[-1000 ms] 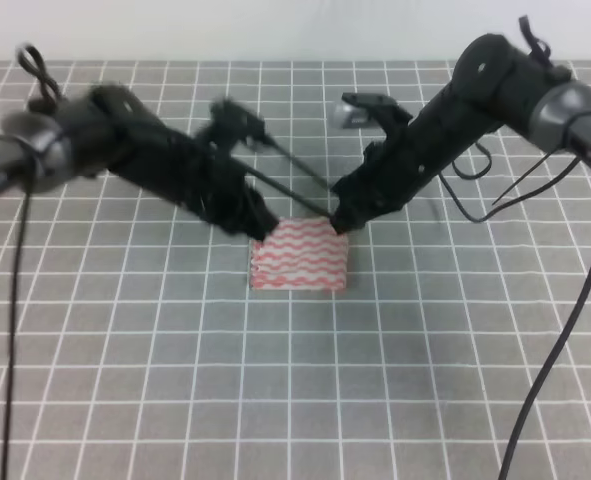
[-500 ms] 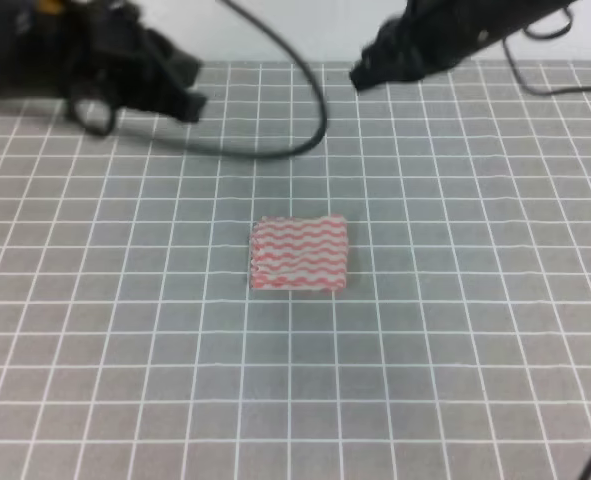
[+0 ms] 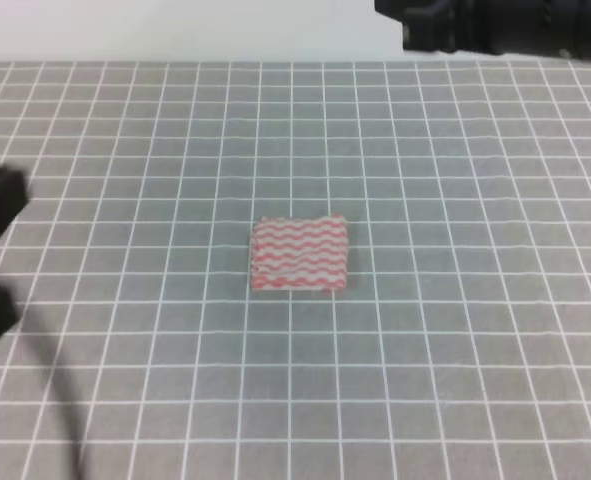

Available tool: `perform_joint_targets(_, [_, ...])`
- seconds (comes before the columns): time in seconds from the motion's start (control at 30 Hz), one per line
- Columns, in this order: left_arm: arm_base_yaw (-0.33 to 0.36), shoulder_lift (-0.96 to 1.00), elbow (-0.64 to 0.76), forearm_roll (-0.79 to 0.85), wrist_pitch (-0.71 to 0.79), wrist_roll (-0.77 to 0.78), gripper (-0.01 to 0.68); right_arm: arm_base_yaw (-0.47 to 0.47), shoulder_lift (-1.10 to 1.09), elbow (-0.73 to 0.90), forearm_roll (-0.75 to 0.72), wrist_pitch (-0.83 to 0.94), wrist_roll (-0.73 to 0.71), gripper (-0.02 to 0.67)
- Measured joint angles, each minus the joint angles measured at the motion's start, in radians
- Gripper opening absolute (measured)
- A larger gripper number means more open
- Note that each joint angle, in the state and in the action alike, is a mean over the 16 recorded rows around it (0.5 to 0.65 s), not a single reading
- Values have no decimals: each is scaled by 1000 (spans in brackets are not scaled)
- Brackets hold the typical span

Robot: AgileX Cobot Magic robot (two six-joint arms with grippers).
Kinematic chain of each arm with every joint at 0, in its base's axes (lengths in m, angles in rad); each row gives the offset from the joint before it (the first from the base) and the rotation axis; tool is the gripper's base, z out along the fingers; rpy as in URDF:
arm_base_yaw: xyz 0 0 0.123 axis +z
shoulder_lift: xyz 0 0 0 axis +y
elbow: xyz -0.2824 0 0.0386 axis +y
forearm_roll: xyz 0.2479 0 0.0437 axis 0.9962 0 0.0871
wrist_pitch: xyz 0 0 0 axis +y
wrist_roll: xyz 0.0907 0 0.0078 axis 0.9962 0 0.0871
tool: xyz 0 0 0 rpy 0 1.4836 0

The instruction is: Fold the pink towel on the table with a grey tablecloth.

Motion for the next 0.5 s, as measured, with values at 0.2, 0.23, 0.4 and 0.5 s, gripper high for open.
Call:
perform_joint_targets(0.2, [0,-204,118,94,43,-127,-3,60,-157,193,122,-144,-156,-17])
perform_joint_targets(0.23, [0,-228,131,109,55,-145,-3,67,-175,214,139,-156,-178,-18])
perform_joint_targets(0.4, [0,-294,172,158,133,-199,-3,88,-230,274,206,-183,-261,-18])
perform_joint_targets(0.5, [0,-310,187,165,178,-211,-3,89,-242,286,239,-184,-300,-18])
